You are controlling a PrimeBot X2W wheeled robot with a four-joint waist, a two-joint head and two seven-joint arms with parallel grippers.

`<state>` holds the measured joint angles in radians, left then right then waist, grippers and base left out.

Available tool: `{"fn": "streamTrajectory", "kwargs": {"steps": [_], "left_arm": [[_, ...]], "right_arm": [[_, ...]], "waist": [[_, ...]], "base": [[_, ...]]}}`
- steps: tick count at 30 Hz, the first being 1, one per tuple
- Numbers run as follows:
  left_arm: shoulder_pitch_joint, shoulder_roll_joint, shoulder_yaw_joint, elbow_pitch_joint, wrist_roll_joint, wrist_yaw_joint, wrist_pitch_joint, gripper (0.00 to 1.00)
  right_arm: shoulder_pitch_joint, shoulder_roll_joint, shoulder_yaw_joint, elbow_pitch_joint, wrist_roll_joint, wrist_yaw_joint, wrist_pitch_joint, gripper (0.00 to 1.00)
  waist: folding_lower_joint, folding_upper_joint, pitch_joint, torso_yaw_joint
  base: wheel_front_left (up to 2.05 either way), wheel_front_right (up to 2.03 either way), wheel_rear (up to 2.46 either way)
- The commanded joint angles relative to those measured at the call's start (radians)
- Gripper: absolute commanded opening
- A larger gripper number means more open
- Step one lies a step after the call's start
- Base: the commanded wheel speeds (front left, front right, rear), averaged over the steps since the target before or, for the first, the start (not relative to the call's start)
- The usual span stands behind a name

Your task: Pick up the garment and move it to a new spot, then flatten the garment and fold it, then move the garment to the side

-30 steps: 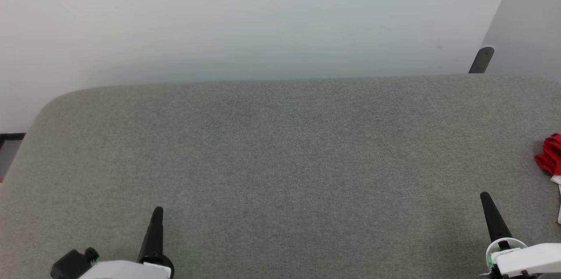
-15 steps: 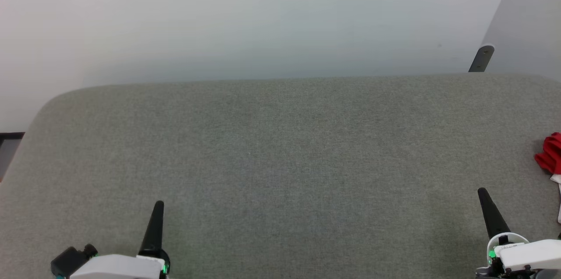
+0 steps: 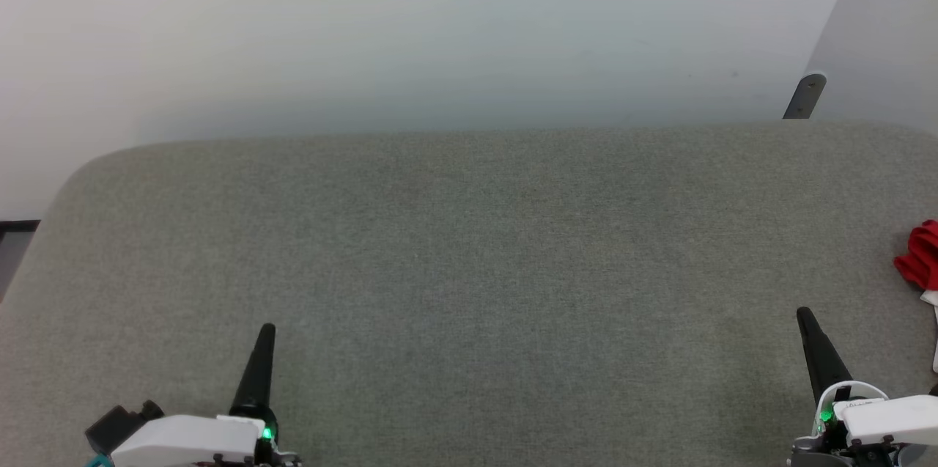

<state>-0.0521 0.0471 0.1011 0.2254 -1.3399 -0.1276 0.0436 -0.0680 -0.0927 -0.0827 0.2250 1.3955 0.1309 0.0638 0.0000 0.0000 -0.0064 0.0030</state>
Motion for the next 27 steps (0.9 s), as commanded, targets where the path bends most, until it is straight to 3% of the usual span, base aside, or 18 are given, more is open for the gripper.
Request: {"fn": "streamTrajectory", "kwargs": {"steps": [1,27], "left_arm": [[-0.016,0.006,0.003,-0.004,-0.02,-0.004,0.004,0.0],[-0.05,0.006,0.012,0.015,-0.213,-0.005,0.057,0.0]], "right_arm": [[-0.015,0.001,-0.004,-0.003,0.017,0.0,0.005,0.0],[-0.04,0.034,-0.027,0.015,0.172,0.0,0.041,0.0]], "waist": [[0.0,0.0,0.0,0.0],[0.0,0.0,0.007,-0.002]], "base": [[0.0,0.0,0.0],[0.0,0.0,0.0]]}}
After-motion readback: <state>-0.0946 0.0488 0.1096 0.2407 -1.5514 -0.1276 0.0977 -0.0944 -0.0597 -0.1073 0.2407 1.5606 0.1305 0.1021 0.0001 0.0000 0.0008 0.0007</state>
